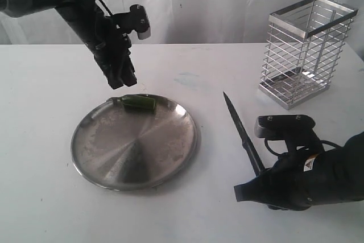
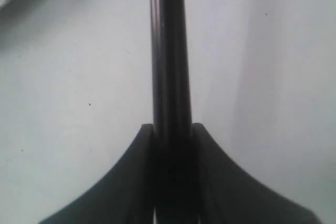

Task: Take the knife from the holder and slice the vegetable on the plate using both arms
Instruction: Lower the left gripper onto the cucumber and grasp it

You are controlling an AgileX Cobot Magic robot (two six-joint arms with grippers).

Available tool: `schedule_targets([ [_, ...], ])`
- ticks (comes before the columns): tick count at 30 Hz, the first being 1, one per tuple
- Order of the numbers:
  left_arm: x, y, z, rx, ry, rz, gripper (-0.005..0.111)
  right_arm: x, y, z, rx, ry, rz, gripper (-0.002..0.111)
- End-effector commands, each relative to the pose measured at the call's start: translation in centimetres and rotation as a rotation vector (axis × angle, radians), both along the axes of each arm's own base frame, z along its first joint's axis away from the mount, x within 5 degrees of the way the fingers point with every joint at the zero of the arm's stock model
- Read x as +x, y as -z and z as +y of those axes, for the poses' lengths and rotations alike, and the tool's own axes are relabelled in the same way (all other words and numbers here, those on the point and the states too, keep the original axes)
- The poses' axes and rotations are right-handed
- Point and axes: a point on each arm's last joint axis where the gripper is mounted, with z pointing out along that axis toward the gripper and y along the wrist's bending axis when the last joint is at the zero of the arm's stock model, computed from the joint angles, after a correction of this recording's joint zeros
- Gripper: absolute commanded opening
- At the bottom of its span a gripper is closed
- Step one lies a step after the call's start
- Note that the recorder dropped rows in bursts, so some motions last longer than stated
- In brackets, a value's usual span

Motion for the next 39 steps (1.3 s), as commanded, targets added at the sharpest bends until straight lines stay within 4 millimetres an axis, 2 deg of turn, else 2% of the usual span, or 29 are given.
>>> schedule_targets([
  [1, 0.2, 1.4, -0.3, 0.096, 0.270, -0.052, 0.041, -0.2, 0.1, 0.0, -0.003, -0.002, 0.013, 0.000],
  [3, 0.0, 2.7, -0.2, 0.134, 0.411, -0.058, 0.041, -0.2, 0.1, 0.0, 0.001, 0.004, 0.015, 0.000],
  [6, -0.3, 4.9, -0.2, 0.166, 0.542, -0.059, 0.049, -0.2, 0.1, 0.0, 0.012, 0.017, 0.020, 0.000],
  [9, 0.1, 6.5, -0.1, 0.176, 0.504, -0.093, 0.060, -0.2, 0.1, 0.0, 0.012, 0.017, 0.020, 0.000],
  [12, 0.5, 7.3, -0.1, 0.181, 0.456, -0.136, 0.067, -0.2, 0.1, 0.0, 0.012, 0.018, 0.020, 0.000],
  [24, 1.2, 9.5, -0.2, 0.185, 0.438, -0.140, 0.066, -0.4, 0.2, 0.0, 0.015, 0.021, 0.044, 0.000],
  [27, 1.2, 9.5, -0.2, 0.185, 0.439, -0.137, 0.054, -0.4, 0.2, 0.0, 0.015, 0.021, 0.044, 0.000],
  [30, 1.1, 8.8, -0.2, 0.184, 0.438, -0.150, 0.029, -0.4, 0.2, 0.0, 0.018, 0.024, 0.047, 0.000],
  [33, 1.0, 7.2, -0.1, 0.174, 0.411, -0.170, 0.001, -0.4, 0.2, 0.0, 0.017, 0.023, 0.050, 0.000],
  [39, -0.2, 2.4, 0.1, 0.082, 0.207, -0.158, 0.000, -0.4, 0.2, 0.0, 0.017, 0.023, 0.050, 0.000],
])
